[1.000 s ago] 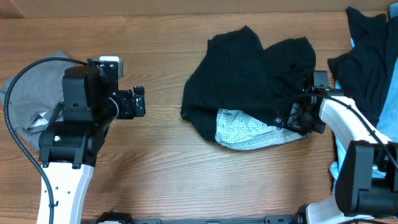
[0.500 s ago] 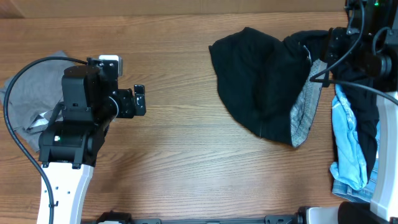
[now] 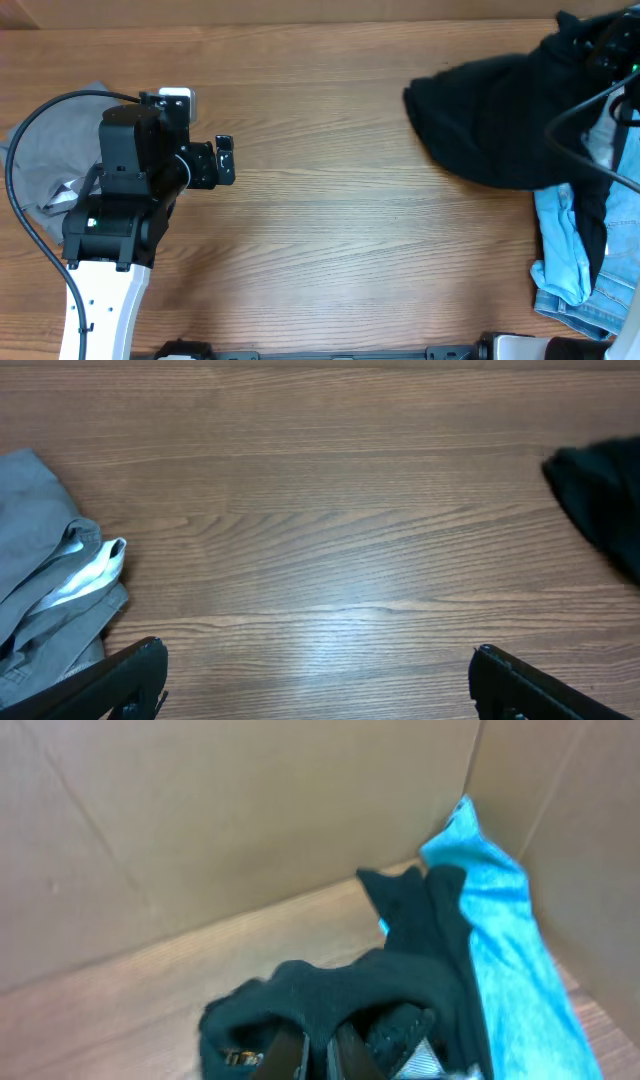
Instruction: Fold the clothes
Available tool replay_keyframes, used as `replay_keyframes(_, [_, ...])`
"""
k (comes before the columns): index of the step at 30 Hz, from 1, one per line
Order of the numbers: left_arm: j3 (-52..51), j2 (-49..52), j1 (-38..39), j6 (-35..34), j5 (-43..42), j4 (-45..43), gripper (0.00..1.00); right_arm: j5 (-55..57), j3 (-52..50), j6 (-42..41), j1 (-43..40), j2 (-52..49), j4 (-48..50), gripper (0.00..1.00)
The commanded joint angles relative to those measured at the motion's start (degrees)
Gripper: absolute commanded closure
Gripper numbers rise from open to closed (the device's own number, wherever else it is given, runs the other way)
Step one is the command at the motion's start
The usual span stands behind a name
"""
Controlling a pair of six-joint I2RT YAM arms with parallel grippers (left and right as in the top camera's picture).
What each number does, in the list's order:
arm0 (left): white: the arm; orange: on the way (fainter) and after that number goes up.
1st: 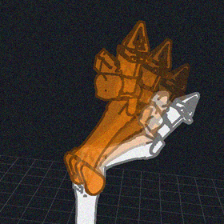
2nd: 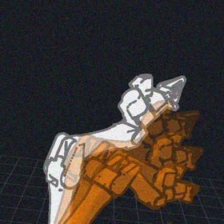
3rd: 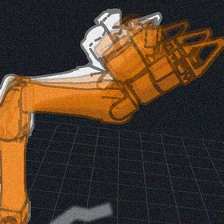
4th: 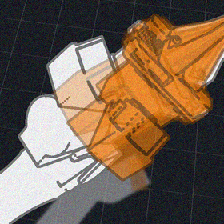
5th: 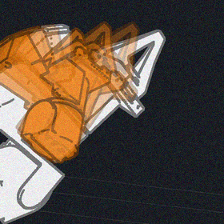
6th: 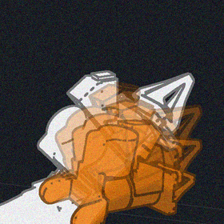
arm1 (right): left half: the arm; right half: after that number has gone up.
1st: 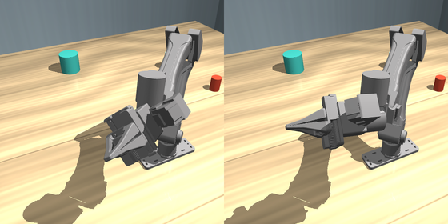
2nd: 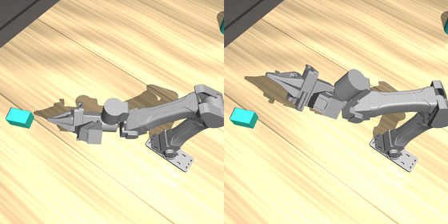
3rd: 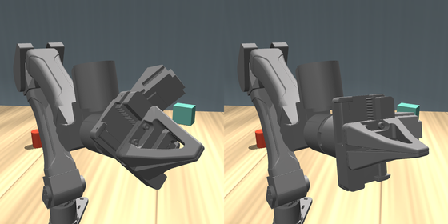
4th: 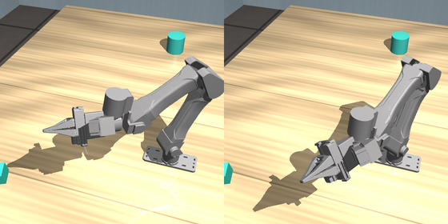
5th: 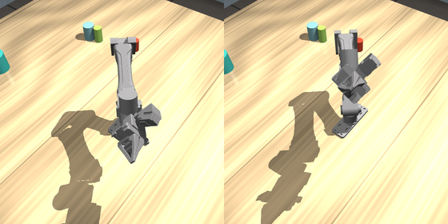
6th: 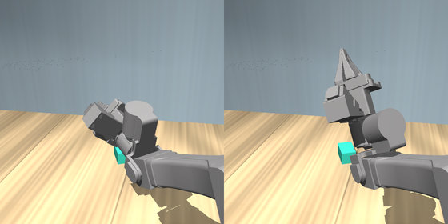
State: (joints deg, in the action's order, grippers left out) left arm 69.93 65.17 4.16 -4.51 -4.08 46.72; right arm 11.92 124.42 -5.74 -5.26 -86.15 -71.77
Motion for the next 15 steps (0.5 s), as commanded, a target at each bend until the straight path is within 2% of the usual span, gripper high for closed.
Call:
replay_keyframes(1, [1.49, 0.09, 0.26, -0.44, -0.50, -0.26, 0.01, -14.03, 1.22, 4.68, -0.17, -1.57, 0.37, 0.96])
replay_keyframes(6, [1.49, 0.09, 0.26, -0.44, -0.50, -0.28, 0.00, -23.71, 1.22, 4.74, -0.17, -3.37, -0.83, 0.96])
replay_keyframes(8, [1.49, 0.09, 0.26, -0.44, -0.50, -0.28, 0.00, -32.54, 1.14, 6.25, 0.17, -4.31, -1.73, 0.96])
replay_keyframes(12, [1.49, 0.09, 0.28, -0.46, -0.50, -0.28, 0.01, -44.63, -0.09, 7.32, 6.21, -7.28, -0.98, 0.96])
replay_keyframes(15, [1.49, 0.09, 0.28, -0.46, -0.66, -0.28, 0.01, -50.64, -0.07, 6.03, 12.81, -9.70, 13.00, 0.96])
